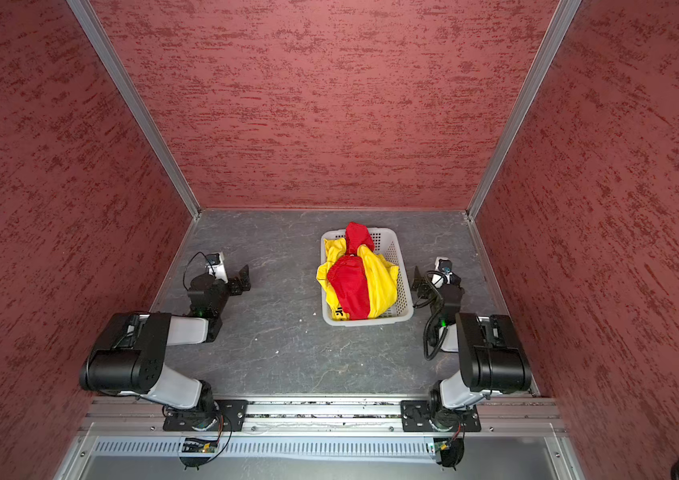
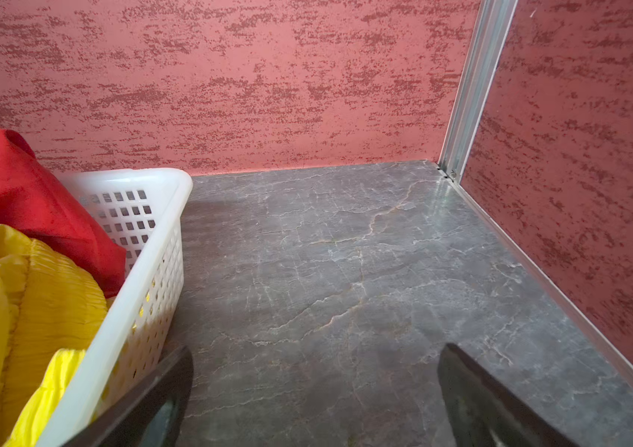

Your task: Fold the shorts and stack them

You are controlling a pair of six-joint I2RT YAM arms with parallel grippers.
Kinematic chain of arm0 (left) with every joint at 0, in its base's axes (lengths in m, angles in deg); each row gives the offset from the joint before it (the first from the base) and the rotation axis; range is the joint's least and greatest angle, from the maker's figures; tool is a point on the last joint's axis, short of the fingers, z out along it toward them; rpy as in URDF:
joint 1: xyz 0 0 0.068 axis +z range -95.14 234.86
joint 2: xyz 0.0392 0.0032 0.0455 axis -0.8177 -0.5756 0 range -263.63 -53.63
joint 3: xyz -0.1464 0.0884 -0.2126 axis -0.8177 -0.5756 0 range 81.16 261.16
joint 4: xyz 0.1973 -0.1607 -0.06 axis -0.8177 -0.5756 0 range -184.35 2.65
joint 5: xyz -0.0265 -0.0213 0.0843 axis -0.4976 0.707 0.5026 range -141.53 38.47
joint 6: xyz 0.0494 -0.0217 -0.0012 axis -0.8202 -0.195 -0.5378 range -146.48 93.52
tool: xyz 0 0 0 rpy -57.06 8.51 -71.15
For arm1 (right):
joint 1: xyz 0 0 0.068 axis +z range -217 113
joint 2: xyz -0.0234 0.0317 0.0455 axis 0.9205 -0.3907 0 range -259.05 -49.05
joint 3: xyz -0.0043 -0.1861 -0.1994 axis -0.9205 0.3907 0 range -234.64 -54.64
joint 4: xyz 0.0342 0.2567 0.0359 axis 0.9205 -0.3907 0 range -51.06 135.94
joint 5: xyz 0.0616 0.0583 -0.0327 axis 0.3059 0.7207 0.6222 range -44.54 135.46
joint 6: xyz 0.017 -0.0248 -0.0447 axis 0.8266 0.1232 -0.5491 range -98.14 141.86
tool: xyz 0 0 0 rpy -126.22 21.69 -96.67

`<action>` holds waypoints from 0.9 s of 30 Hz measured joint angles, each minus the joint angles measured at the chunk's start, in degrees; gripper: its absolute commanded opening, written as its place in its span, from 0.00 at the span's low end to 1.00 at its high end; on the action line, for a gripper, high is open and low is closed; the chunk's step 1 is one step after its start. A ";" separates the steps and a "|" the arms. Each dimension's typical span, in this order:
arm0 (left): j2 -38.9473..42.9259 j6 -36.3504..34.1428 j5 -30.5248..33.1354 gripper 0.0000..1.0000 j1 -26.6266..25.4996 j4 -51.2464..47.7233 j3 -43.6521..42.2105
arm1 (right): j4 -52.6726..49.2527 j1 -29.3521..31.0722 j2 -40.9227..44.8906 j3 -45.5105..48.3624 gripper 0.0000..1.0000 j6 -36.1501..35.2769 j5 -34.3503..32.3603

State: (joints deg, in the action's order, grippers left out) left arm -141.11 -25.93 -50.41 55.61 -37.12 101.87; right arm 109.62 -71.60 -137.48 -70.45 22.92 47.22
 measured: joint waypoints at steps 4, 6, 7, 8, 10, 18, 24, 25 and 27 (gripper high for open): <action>0.00 0.02 -1.55 1.00 1.03 0.00 0.00 | 0.00 0.00 0.00 0.02 0.99 0.00 0.00; 0.00 0.02 -2.08 1.00 1.53 0.00 0.00 | 0.00 0.00 0.00 0.00 0.99 0.02 0.00; 0.00 0.04 -2.25 1.00 1.60 0.00 0.00 | 0.00 0.00 0.00 0.02 0.99 0.00 0.00; 0.00 0.02 -2.43 0.99 1.60 0.00 0.00 | 0.00 0.00 0.00 0.00 0.99 0.00 0.00; 0.00 0.02 -2.69 1.00 1.57 0.00 0.00 | 0.00 0.00 0.00 0.02 0.99 0.02 0.00; 0.00 0.02 -2.69 1.00 1.53 0.00 0.00 | 0.00 0.00 0.00 0.02 0.99 0.04 0.00; 0.00 0.02 -2.67 1.00 1.49 -0.02 0.00 | 0.00 0.00 0.00 0.00 0.99 0.04 0.00; 0.00 0.02 -2.64 0.99 1.49 0.00 0.00 | 0.00 0.00 0.00 0.00 0.99 0.04 0.00; 0.00 0.02 -2.60 1.00 1.49 0.00 0.00 | 0.00 0.00 0.00 0.00 0.99 0.15 -0.15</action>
State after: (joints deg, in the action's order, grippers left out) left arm -141.11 -25.91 -53.01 57.10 -37.12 101.87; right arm 109.62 -71.60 -137.48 -70.45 23.08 47.07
